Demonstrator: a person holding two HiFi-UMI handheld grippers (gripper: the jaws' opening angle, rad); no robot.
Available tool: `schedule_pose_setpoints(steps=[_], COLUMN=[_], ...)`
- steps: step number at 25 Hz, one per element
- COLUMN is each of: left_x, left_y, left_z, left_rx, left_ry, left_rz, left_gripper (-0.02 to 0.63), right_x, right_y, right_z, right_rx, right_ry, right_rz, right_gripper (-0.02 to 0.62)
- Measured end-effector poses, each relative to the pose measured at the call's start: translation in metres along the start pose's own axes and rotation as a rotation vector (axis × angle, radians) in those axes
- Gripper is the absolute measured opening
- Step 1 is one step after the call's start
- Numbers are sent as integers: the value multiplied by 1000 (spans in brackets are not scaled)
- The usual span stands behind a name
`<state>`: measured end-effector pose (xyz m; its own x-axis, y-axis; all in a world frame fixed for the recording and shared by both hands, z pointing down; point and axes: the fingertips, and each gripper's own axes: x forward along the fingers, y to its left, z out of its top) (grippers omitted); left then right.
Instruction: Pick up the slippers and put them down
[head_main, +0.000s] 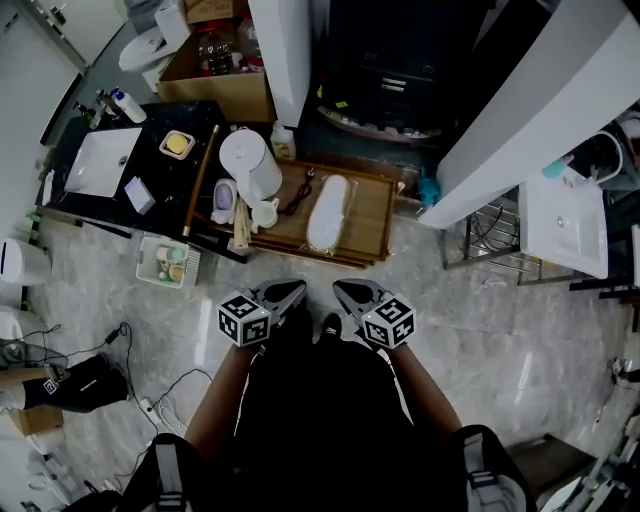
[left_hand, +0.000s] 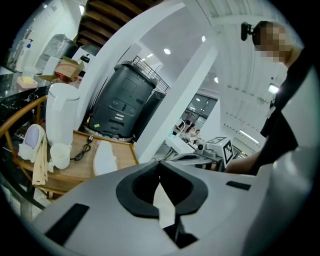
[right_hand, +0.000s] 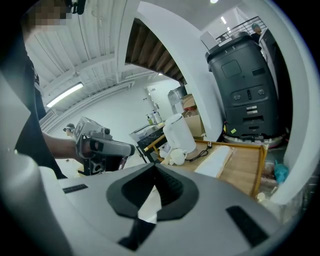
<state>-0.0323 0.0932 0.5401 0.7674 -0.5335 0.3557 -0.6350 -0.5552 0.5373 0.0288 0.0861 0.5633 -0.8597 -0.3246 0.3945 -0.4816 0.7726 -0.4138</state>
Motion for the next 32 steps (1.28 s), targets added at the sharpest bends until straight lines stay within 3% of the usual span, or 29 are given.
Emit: schedule_pose_setpoints(steps=[20,32], left_x=[11,25], left_y=[65,94], left_z=[29,37], left_rx=[-12,8], left_ry=[89,187], left_rz=[-125,-256], left_gripper=[12,12], right_x=[48,76], right_y=[-24,-42], right_z=[15,31], right_rx=[71,122], right_ry=[26,-5], right_rz=[-126,-239], right_gripper=[8,8])
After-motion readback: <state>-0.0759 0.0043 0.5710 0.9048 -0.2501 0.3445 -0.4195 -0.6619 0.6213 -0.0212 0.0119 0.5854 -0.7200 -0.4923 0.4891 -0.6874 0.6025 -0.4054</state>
